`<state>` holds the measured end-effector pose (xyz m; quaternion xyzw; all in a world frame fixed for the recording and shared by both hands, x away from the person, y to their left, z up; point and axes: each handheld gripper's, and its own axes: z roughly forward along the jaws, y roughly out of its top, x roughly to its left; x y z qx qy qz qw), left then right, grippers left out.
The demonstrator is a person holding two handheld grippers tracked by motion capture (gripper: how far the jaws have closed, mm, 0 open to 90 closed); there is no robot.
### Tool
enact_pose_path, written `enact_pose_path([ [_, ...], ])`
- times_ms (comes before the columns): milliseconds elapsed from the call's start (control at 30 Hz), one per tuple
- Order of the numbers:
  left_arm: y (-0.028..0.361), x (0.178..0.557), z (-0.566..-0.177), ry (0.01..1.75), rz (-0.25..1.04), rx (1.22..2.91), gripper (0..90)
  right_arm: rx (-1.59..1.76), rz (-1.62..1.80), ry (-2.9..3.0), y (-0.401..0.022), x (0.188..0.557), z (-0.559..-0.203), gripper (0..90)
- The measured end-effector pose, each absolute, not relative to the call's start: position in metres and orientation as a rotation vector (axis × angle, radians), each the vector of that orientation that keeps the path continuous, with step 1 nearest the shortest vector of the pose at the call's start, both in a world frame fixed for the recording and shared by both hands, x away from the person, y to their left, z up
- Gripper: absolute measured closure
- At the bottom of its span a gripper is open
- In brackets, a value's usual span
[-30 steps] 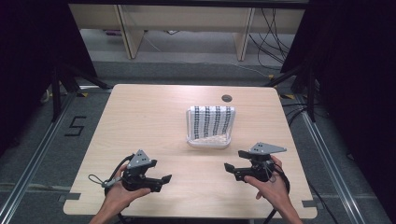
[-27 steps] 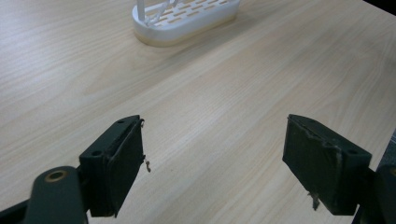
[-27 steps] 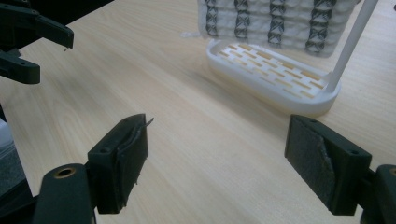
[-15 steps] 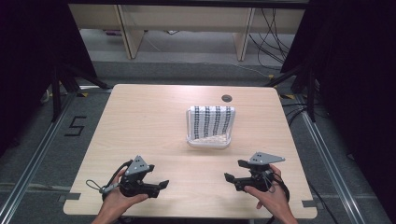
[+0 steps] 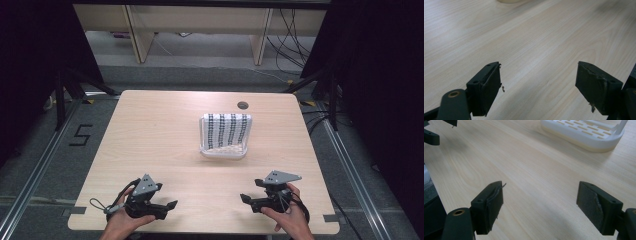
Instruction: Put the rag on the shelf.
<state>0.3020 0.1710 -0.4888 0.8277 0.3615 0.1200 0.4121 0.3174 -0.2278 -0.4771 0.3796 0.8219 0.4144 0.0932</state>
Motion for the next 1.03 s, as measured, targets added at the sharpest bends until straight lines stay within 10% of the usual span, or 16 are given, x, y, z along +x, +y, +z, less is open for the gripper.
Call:
enact_pose_path([
  [1033, 0.1697, 0.303, -0.4953, 0.904, 0.283, 2.111, 19.3, 1.117, 1.22, 2.444, -0.2287, 0.3179, -0.4808, 22.7],
])
